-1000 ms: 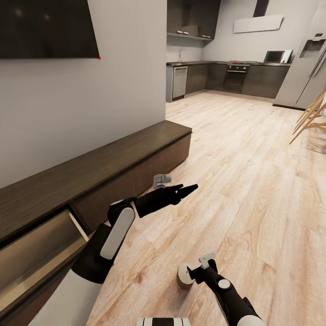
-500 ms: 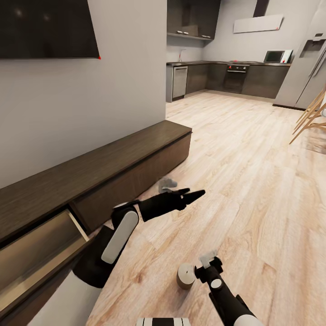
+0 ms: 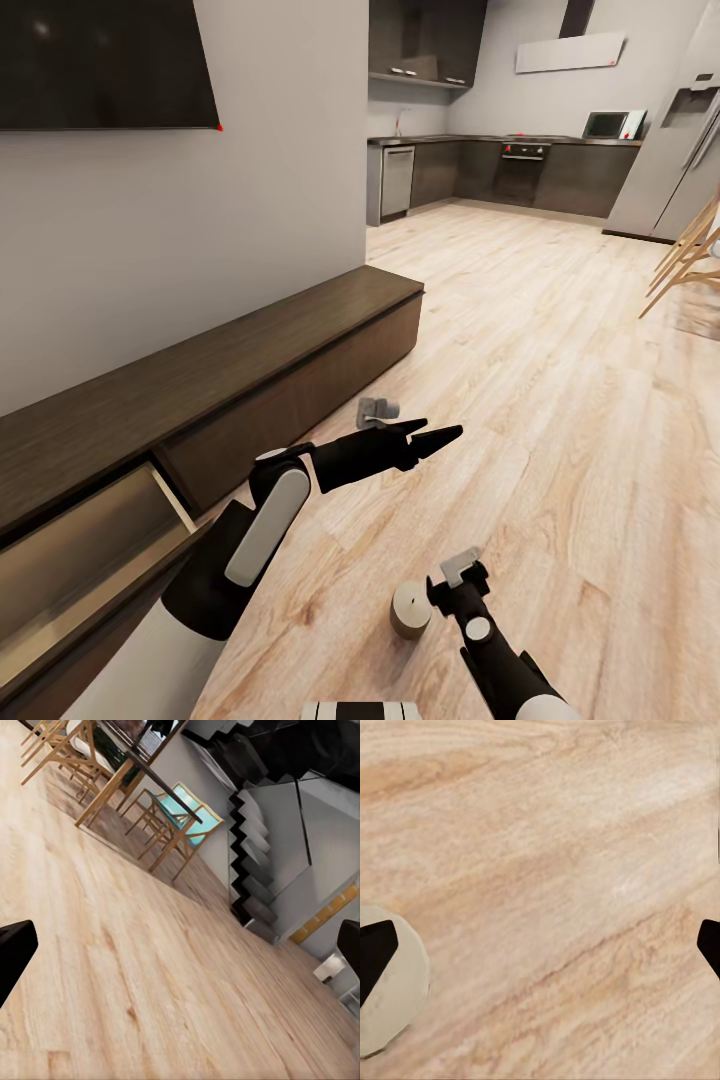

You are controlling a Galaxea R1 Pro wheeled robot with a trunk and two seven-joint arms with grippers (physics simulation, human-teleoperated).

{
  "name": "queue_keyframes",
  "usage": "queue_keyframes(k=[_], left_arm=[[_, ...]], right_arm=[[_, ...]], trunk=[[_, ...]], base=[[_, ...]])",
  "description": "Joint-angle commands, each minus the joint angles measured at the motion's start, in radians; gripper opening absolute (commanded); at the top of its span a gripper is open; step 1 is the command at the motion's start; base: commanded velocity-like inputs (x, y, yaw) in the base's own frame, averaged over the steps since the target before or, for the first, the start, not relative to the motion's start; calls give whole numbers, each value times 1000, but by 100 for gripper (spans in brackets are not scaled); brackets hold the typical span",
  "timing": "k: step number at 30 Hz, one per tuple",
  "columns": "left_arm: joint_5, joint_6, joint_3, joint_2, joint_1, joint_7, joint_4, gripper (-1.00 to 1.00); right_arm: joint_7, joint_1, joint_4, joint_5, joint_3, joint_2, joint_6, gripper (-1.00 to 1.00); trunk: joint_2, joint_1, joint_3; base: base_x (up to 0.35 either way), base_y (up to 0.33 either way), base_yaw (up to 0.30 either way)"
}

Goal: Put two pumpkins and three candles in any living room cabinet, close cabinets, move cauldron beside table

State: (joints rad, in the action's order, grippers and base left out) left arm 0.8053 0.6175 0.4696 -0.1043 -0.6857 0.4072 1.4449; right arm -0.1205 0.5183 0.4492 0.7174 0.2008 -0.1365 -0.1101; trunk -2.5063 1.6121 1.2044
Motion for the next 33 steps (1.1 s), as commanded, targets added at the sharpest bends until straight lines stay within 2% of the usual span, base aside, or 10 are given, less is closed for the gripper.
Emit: queue_keyframes(k=[1,9,16,18,22,24,28,33], left_arm=[[0,0,0,0,0,0,0,100],[0,1,0,0,0,2,0,100],[1,0,0,0,0,2,4,100],[1,0,-1,0,0,2,7,100],[0,-1,-1,1,0,5,10,100],[0,-2,-2,1,0,20,11,100],[0,-2,-2,2,0,62,9,100],[0,-3,-2,2,0,70,9,100]], right_arm=[[1,0,0,0,0,0,-8,100],[4,-1,-7,5,0,0,-16,100],[4,-1,-21,6,-6,0,-16,100],[4,-1,-36,6,-25,0,-16,100],[0,-1,-71,7,-102,1,-16,100],[-2,-1,-80,7,-127,3,-16,100],[-5,-1,-85,7,-142,6,-16,100],[-1,-1,-97,5,-144,8,-17,100]], trunk=[[0,0,0],[0,0,0],[0,0,7],[0,0,9],[0,0,14],[0,0,15],[0,0,16],[0,0,16]], base=[[0,0,0],[0,0,11],[20,-5,155],[141,-54,186],[227,-79,187],[149,-46,105],[42,-13,29],[5,-2,4]])
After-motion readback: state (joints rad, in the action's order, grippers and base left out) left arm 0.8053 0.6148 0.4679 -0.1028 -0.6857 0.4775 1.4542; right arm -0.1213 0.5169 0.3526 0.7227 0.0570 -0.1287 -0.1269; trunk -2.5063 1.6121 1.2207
